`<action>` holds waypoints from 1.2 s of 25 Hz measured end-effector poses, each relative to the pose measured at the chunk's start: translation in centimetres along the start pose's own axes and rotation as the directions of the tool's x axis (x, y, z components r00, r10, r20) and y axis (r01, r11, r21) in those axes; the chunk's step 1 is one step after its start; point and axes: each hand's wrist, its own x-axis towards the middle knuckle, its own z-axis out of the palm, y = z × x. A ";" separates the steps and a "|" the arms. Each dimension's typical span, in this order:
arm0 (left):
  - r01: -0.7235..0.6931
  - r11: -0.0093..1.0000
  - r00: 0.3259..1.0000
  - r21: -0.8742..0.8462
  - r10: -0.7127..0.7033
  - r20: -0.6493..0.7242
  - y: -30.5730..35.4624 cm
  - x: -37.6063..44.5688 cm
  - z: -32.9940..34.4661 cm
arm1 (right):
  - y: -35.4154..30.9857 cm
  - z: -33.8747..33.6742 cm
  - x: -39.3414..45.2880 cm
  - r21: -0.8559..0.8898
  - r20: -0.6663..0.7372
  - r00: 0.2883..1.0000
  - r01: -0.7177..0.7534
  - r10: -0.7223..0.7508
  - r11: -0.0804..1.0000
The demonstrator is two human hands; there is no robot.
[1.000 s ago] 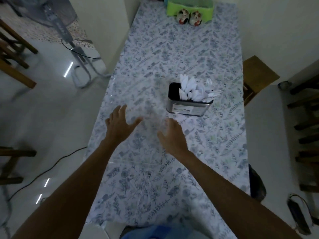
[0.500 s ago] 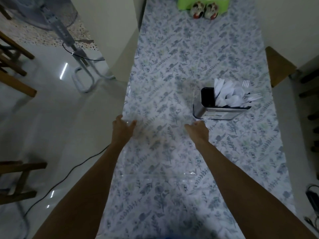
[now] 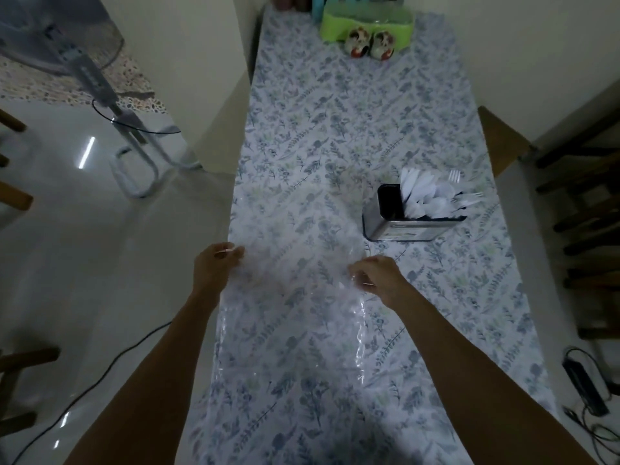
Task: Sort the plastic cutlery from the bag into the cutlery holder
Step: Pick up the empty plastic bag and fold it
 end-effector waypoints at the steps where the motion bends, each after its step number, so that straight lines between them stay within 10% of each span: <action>1: -0.002 0.996 1.000 -0.090 0.001 -0.019 0.8 -0.7 -0.6 | -0.1 -0.9 -0.6 0.086 0.075 0.997 0.024 -0.030 0.996; 6: -0.262 0.965 0.962 -0.022 0.263 0.078 5.6 -4.8 -3.9 | -1.7 -5.0 -5.7 0.064 0.347 0.876 0.333 -0.334 0.941; 13: -0.571 0.751 0.821 0.332 0.532 0.206 11.3 -14.1 -4.2 | -3.3 -9.9 -12.4 -0.486 0.175 0.711 0.664 -0.681 0.568; 19: -0.732 0.681 0.674 0.026 0.719 0.170 15.6 -23.3 -3.1 | -4.9 -20.0 -21.3 0.004 0.264 0.620 0.765 -0.739 0.644; 25: -0.532 0.727 0.760 -0.434 0.636 0.135 17.6 -29.6 4.4 | -1.1 -25.0 -21.9 0.041 0.333 0.689 0.671 -0.643 0.740; 30: -0.149 0.971 0.751 -0.188 0.235 0.617 9.9 -31.0 7.8 | 2.6 -28.6 -19.9 0.207 0.277 0.832 0.437 -0.481 0.875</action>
